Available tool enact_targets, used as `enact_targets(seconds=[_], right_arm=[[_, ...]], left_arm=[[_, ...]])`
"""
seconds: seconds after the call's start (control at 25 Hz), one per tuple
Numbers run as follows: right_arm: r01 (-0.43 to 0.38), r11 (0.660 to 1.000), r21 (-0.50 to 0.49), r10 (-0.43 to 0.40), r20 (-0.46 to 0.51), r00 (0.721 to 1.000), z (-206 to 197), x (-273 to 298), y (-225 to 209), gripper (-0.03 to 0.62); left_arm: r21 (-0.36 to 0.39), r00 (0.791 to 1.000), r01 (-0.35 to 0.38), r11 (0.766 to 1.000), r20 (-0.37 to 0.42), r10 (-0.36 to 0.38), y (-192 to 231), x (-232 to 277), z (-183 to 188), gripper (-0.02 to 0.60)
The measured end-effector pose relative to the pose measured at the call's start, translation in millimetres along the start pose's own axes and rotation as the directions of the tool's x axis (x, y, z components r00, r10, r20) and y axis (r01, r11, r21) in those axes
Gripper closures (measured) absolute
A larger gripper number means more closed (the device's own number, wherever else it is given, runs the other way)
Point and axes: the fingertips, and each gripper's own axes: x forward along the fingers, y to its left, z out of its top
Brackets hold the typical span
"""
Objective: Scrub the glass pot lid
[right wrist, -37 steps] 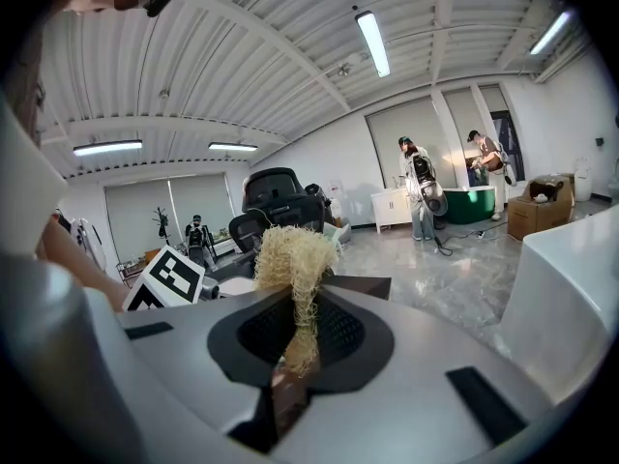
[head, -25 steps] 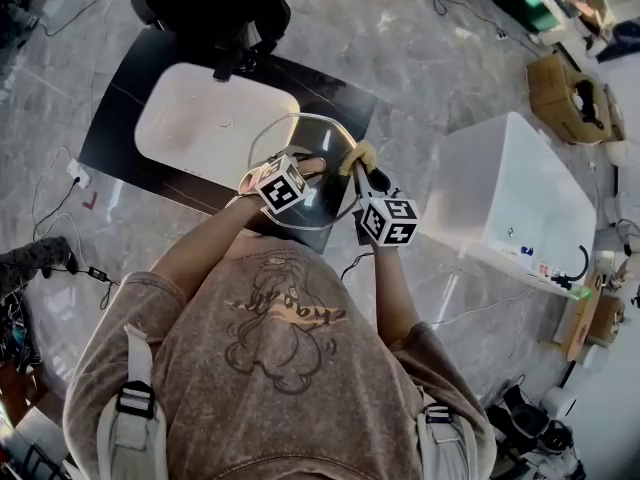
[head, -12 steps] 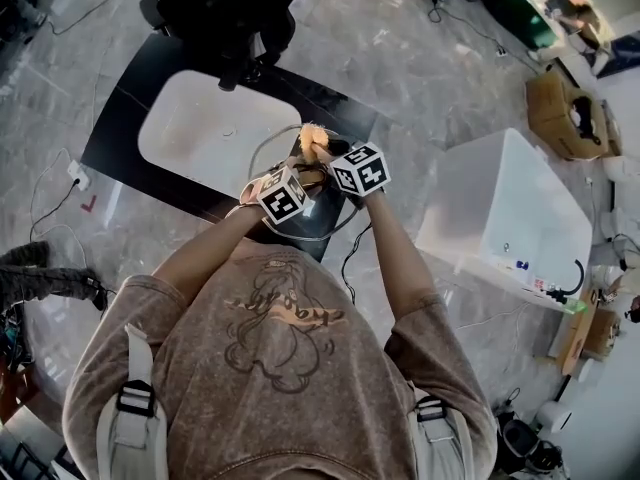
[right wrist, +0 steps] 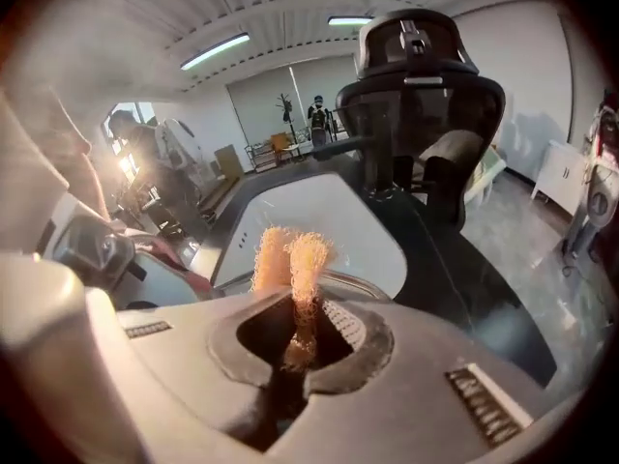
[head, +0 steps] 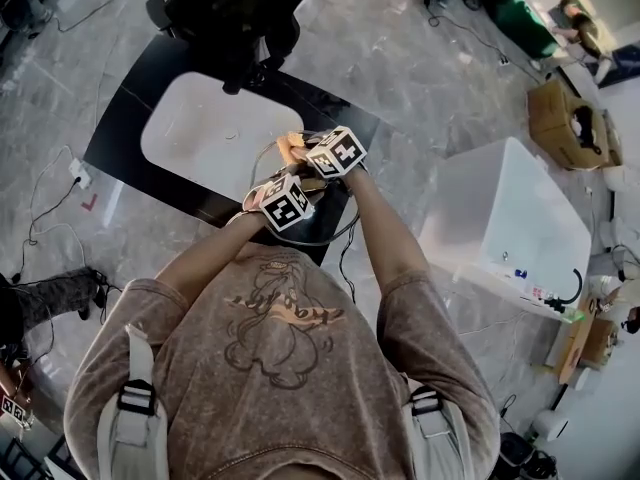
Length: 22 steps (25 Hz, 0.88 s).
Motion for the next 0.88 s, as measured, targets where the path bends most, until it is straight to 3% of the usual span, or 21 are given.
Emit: enact_targets(seconds=[0.16, 0.4, 0.88], right_arm=[[-0.061, 0.998, 0.030, 0.062, -0.047, 0.997, -2, 8, 1, 0.553], [-0.087, 0.996, 0.019, 0.089, -0.132, 0.987, -9, 12, 0, 0.553], [-0.076, 0.996, 0.044, 0.082, -0.138, 0.987, -15, 13, -3, 0.553]], left_arm=[[0.001, 1.000, -0.009, 1.000, 0.009, 0.009, 0, 1, 0, 0.382], [-0.006, 1.000, -0.007, 1.000, 0.012, 0.007, 1, 1, 0, 0.380], [-0.054, 1.000, 0.022, 0.998, 0.017, -0.021, 1, 1, -1, 0.379]])
